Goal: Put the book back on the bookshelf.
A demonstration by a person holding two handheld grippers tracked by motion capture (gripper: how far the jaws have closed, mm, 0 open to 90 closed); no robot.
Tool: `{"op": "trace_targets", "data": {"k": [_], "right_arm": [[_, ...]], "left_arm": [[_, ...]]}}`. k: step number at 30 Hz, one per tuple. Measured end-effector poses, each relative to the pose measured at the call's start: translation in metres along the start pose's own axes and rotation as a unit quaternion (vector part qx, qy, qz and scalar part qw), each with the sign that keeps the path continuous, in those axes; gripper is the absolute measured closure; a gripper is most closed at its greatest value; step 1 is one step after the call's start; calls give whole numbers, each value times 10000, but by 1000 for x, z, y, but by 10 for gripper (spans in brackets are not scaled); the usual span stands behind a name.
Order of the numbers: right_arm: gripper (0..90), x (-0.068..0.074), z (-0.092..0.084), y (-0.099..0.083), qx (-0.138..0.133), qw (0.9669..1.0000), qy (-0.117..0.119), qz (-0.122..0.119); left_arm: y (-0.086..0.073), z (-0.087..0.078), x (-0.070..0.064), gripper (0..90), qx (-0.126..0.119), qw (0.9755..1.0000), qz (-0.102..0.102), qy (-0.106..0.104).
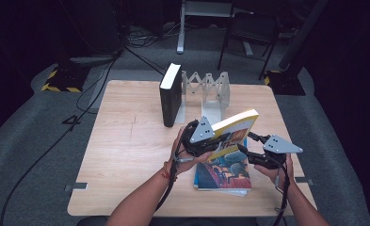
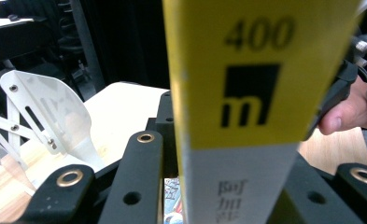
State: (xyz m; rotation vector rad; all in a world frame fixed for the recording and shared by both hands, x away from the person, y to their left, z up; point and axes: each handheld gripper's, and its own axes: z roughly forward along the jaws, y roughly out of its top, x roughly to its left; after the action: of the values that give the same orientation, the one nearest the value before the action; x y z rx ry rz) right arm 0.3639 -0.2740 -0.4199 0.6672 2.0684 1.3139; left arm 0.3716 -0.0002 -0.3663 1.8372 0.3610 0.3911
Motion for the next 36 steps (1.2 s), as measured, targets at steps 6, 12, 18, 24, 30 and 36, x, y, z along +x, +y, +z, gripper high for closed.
{"op": "trace_targets", "data": {"k": [6, 12, 18, 24, 30, 36], "right_arm": [[427, 4, 6, 4, 29, 10000, 26, -71], [423, 5, 7, 3, 74, 9999, 79, -86], [418, -1, 0, -3, 144, 9999, 51, -57], [412, -8, -7, -12, 298, 9995, 71, 51], [401, -11, -7, -17, 479, 9987, 161, 56], [380, -7, -2, -18, 714, 9967, 372, -32]], "left_arm": [[10, 0, -1, 708, -67, 9999, 71, -33], [11, -1, 6, 714, -269, 9995, -144, 121], [11, -2, 16, 737, -267, 9988, -248, 340], [13, -10, 23, 741, -278, 9969, -281, 684], [12, -28, 40, 741, -268, 9926, -359, 1127], [9, -42, 54, 741, -238, 9881, -446, 1453]]}}
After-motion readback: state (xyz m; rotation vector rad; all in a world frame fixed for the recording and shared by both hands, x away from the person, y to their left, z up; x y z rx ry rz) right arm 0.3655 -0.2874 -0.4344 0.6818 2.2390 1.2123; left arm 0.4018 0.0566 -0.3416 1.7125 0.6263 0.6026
